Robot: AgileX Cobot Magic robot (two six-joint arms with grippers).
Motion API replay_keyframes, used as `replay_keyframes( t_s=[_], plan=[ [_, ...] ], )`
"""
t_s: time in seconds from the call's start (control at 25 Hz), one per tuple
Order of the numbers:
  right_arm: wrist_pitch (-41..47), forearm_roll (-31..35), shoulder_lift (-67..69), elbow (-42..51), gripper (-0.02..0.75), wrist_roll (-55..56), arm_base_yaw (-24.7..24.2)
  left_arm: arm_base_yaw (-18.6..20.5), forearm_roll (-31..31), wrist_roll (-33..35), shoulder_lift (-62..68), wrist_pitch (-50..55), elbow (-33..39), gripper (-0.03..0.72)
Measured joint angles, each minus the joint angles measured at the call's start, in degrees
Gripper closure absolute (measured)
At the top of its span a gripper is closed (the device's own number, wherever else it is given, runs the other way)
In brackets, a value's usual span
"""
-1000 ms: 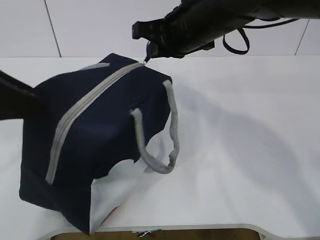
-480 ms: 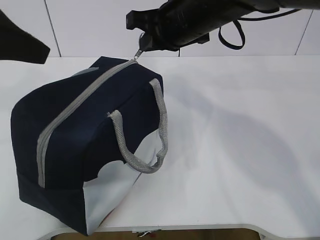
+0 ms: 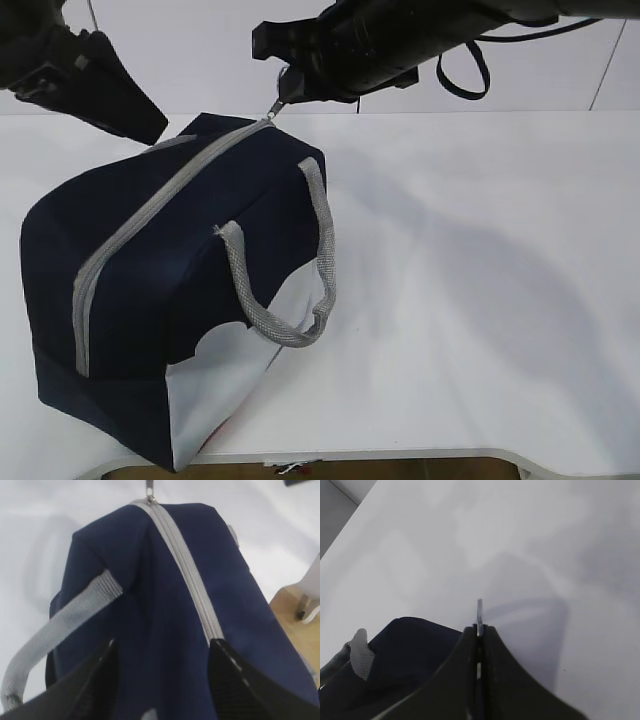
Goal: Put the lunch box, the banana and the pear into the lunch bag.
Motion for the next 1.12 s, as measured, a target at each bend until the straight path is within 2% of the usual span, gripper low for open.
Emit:
replay_keyframes(
  t_s=[0.2, 0.52, 0.64, 0.8, 1.0, 1.12],
  plan=[
    [0.04, 0.11, 0.00, 0.00, 0.725, -0.14, 0.00, 0.00, 0.00, -1.09, 4.38, 2.18, -3.35, 0.258],
    [0.26, 0.61, 0.00, 0.00, 0.725, -0.27, 0.00, 0.00, 1.14, -1.98, 8.86, 4.76, -3.48, 0.258],
    [0.26, 0.85, 0.00, 0.00, 0.725, -0.31, 0.00, 0.00, 1.14, -2.34, 10.49, 4.96, -3.48, 0.280],
    [0.56, 1.20, 0.00, 0.00, 0.725, -0.31, 0.00, 0.00, 1.14, -2.71, 11.76, 5.01, -3.48, 0.388],
    [0.68, 1.33, 0.00, 0.00, 0.725, -0.31, 0.00, 0.00, 1.14, -2.82, 11.89, 5.29, -3.48, 0.653],
    [0.81, 1.33, 0.00, 0.00, 0.725, -0.40, 0.00, 0.00, 1.14, -2.82, 11.89, 5.57, -3.48, 0.690]
  ],
)
